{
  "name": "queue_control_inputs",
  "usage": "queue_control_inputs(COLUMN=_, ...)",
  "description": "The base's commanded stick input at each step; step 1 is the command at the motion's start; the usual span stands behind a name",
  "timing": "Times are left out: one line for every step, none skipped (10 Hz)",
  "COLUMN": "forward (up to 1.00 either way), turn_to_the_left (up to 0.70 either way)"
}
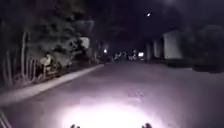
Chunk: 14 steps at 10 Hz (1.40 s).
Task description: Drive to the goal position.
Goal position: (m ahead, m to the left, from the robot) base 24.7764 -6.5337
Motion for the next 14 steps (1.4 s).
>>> queue_control_inputs(forward=0.85, turn_to_the_left=-0.13)
queue_control_inputs(forward=0.85, turn_to_the_left=0.0)
queue_control_inputs(forward=0.85, turn_to_the_left=0.0)
queue_control_inputs(forward=0.85, turn_to_the_left=0.0)
queue_control_inputs(forward=0.85, turn_to_the_left=0.0)
queue_control_inputs(forward=0.85, turn_to_the_left=0.0)
queue_control_inputs(forward=0.85, turn_to_the_left=0.0)
queue_control_inputs(forward=0.85, turn_to_the_left=0.0)
queue_control_inputs(forward=0.85, turn_to_the_left=0.0)
queue_control_inputs(forward=0.85, turn_to_the_left=-0.05)
queue_control_inputs(forward=0.85, turn_to_the_left=-0.19)
queue_control_inputs(forward=0.85, turn_to_the_left=-0.3)
queue_control_inputs(forward=0.85, turn_to_the_left=-0.09)
queue_control_inputs(forward=0.85, turn_to_the_left=-0.03)
